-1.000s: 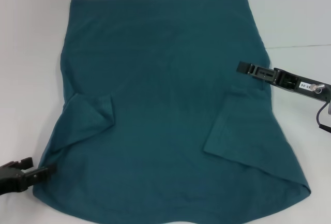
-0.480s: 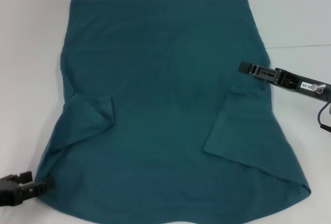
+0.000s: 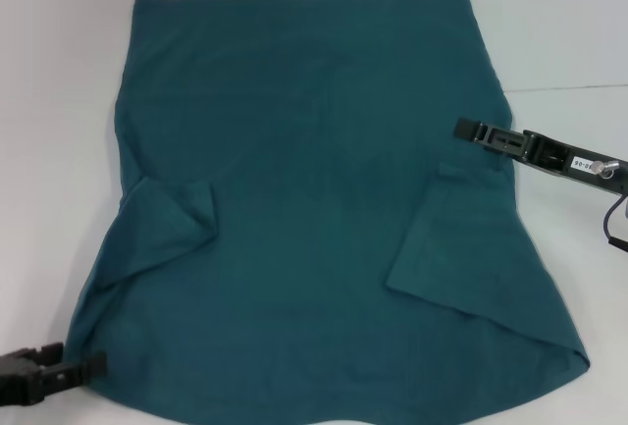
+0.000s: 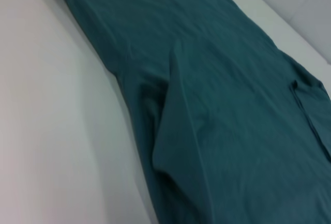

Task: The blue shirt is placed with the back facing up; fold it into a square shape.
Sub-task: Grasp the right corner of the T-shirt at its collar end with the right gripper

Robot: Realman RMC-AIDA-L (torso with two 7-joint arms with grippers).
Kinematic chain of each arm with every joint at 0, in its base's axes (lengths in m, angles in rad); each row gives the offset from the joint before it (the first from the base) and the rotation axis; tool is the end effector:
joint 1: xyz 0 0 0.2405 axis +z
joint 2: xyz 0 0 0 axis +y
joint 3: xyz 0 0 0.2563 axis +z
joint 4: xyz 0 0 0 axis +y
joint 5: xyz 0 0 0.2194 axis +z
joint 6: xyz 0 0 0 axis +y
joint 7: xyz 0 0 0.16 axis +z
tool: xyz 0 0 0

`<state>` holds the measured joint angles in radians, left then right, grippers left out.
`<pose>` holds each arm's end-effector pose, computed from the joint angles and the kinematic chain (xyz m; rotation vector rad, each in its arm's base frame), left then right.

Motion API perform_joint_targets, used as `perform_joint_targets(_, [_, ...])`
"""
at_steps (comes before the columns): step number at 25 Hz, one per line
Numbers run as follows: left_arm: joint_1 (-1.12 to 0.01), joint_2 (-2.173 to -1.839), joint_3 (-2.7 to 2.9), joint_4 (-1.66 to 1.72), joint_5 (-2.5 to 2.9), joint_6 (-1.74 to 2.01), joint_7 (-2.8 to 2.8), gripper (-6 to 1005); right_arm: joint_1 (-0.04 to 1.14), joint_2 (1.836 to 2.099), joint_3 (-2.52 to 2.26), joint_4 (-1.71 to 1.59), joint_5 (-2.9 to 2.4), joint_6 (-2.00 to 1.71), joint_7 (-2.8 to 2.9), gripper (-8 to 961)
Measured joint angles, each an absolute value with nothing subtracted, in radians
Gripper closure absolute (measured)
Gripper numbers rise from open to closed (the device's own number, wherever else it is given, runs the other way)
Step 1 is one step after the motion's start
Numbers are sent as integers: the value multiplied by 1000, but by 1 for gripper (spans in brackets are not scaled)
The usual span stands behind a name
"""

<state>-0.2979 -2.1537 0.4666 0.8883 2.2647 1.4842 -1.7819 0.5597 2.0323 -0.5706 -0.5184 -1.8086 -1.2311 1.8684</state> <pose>-0.3634 0.2810 0.0159 -2.2670 -1.3598 -0.4698 0.2954 0.3971 0.0207 -2.0596 1.3998 0.9724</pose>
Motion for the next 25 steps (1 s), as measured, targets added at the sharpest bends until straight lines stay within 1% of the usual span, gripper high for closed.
perform_joint_targets(22, [-323,-2154,476,882,2309,1489,-1813,274,554,2035,-571,-517,-1809,-1238,1870,12])
perform_joint_targets(25, [-336,-2150,475,882,2341,1461,-1851,290,554,2035,-571,-518,-1808,-1238,1870,12])
